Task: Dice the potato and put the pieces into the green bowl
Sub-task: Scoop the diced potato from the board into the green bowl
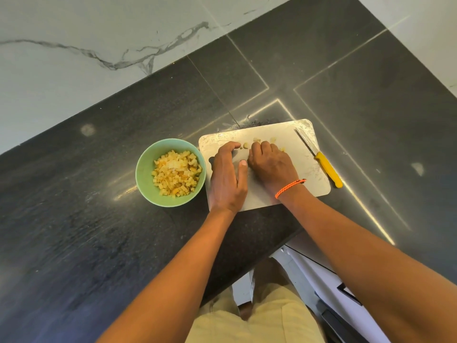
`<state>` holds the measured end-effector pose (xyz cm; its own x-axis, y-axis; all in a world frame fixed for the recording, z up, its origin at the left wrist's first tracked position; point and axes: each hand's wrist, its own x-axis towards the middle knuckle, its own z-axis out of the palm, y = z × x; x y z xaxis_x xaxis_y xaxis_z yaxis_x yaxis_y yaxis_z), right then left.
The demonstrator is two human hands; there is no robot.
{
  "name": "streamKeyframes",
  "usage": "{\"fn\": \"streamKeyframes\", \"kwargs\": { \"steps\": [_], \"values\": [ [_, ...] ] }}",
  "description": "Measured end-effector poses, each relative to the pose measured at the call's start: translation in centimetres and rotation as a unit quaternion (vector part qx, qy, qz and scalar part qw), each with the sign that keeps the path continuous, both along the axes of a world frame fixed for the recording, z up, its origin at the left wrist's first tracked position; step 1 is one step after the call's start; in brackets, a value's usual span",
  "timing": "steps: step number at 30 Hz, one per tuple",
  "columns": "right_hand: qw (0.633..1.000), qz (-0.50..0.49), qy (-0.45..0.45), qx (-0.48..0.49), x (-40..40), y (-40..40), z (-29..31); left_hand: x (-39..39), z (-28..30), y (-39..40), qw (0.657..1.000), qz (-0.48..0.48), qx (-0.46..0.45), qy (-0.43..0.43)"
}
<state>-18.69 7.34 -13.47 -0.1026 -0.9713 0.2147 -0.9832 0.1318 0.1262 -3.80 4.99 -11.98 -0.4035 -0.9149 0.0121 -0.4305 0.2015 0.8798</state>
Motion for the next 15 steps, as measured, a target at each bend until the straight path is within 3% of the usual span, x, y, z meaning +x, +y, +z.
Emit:
{"fn": "streamKeyframes", "kwargs": {
  "steps": [3, 5, 7, 11, 13, 15],
  "values": [
    [0.999, -0.007, -0.049, -0.010, 0.1, -0.5, 0.3, -0.1, -0.3, 0.0, 1.000, -0.007, -0.017, 0.009],
    [0.988, -0.053, -0.144, -0.034, 0.1, -1.0, 1.1, -0.1, -0.6, 0.0, 0.999, -0.010, -0.030, 0.011],
    [0.950, -0.136, -0.270, -0.073, 0.1, -1.1, 2.3, -0.3, -0.6, -0.1, 0.999, -0.013, -0.040, 0.015],
    [0.820, -0.233, -0.484, -0.196, 1.1, -1.8, 5.0, -1.5, 1.2, -0.2, 0.997, 0.015, -0.011, 0.071],
    [0.732, -0.264, -0.585, -0.229, 2.3, -2.2, 6.3, -2.7, 2.9, -0.2, 0.991, 0.055, 0.018, 0.118],
    [0.622, -0.295, -0.687, -0.234, 3.6, -2.5, 7.1, -3.7, 4.3, -0.3, 0.975, 0.099, 0.082, 0.182]
  ]
}}
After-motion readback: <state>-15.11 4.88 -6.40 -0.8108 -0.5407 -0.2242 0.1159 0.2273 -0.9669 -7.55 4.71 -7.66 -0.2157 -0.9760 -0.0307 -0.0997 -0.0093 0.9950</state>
